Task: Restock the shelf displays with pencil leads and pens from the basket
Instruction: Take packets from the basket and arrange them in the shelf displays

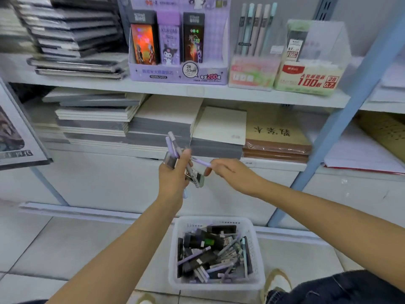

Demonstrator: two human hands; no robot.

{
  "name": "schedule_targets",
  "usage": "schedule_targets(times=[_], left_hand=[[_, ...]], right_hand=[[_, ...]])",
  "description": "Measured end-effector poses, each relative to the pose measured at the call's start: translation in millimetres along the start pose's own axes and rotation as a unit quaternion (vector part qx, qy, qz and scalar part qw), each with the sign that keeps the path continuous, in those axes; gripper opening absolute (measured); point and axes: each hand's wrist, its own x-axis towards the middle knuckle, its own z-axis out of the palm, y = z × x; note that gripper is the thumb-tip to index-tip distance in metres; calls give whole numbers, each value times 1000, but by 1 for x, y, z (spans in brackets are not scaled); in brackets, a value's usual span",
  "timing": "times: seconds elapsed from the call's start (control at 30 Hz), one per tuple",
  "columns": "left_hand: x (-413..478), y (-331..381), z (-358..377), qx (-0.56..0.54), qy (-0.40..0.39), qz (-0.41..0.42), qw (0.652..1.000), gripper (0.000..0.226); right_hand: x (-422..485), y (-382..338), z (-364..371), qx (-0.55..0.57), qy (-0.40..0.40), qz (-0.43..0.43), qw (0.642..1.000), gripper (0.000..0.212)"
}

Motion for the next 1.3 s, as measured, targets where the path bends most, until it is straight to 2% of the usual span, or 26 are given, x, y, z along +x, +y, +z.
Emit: schedule_targets(times=[0.07,0.13,0.2,0.27,0.37,0.5,0.6,0.7,0.93,1.13,1.3], left_hand=[[1,19,1,35,-15,19,999,17],[2,35,2,52,-22,31,998,16],[2,51,4,32,-17,35,999,16],[1,65,6,-1,-27,36,999,16],[2,82,14,1,-64,19,998,20],[2,109,31,6,-136,-11,991,18],[4,134,45,10,-158,24,987,11],[9,156,58,9,-184,75,980,10],[34,180,78,23,-190,103,976,8],[60,180,84,39,-203,116,971,8],[74,177,97,42,-223,115,967,8]], right_hand=[[0,-11,-20,-8,2,-7,1000,37],[0,-23,-42,29,36,-20,999,29],[-2,-35,-66,137,78,-35,987,20],[-4,-47,-88,248,111,-65,960,16],[-7,-63,-112,302,146,-124,934,14],[-4,-90,-151,250,227,-180,924,12],[5,-112,-195,236,312,-207,897,8],[17,-123,-239,174,373,-201,889,8],[65,-101,-279,59,382,-106,916,11],[90,-89,-297,-46,427,-63,901,14],[96,-79,-300,-137,423,-42,895,14]])
